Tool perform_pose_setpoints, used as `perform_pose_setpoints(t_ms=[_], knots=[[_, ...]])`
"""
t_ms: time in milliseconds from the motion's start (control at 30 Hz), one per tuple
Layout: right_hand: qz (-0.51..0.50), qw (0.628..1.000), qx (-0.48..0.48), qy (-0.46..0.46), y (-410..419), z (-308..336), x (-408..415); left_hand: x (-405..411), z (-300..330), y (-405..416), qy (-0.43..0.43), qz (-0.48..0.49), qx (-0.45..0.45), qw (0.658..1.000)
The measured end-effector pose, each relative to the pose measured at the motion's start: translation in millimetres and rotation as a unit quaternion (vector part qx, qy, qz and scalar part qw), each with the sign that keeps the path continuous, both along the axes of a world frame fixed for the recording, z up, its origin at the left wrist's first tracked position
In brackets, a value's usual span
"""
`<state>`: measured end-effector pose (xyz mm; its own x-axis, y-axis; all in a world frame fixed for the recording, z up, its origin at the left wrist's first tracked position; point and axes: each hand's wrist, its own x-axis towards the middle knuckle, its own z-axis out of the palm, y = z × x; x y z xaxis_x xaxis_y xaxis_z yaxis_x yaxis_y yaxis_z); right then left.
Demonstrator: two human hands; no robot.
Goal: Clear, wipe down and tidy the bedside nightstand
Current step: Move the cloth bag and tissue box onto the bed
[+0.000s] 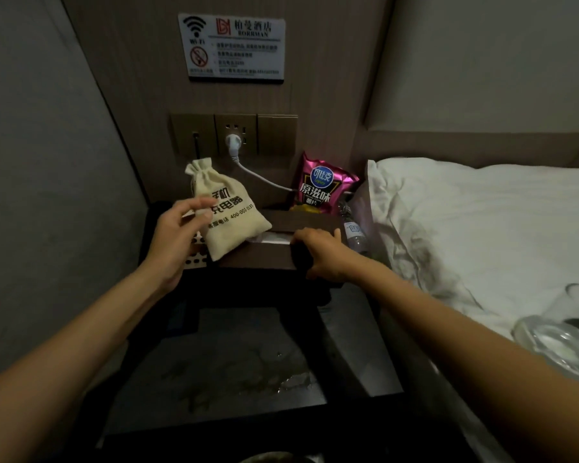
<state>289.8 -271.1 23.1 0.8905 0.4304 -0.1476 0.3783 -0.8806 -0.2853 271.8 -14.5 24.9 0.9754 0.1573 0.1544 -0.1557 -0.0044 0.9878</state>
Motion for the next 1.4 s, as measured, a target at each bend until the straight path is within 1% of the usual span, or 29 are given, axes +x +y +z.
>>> perform_pose_setpoints(t_ms=[100, 300, 467, 600, 667, 767, 1000, 1167, 1400], knots=[[0.011, 1.000, 0.003, -0.025, -11, 31, -4, -10, 27, -2, -0.035, -0.026, -0.005, 0.999], [-0.009, 0.997, -0.005, -0.078, -57, 99, -14, -18, 79, -41, -0.063, -0.087, -0.025, 0.994], [-0.047, 0.989, -0.036, -0.135, -121, 146, -28, -21, 111, -105, -0.087, -0.137, -0.029, 0.986], [-0.099, 0.984, -0.051, -0.140, -184, 167, -44, -27, 127, -171, -0.101, -0.179, -0.028, 0.978], [-0.120, 0.981, -0.063, -0.140, -217, 173, -54, -30, 132, -204, -0.098, -0.201, -0.045, 0.974], [-0.151, 0.976, -0.069, -0.138, -264, 176, -68, -34, 133, -254, -0.081, -0.236, -0.068, 0.966], [-0.215, 0.966, -0.087, -0.116, -349, 152, -94, -39, 113, -343, -0.039, -0.271, -0.042, 0.961], [-0.232, 0.966, -0.085, -0.070, -375, 124, -101, -42, 85, -371, -0.012, -0.283, -0.020, 0.959], [-0.229, 0.970, -0.076, -0.033, -390, 97, -102, -46, 61, -383, 0.031, -0.295, -0.048, 0.954]])
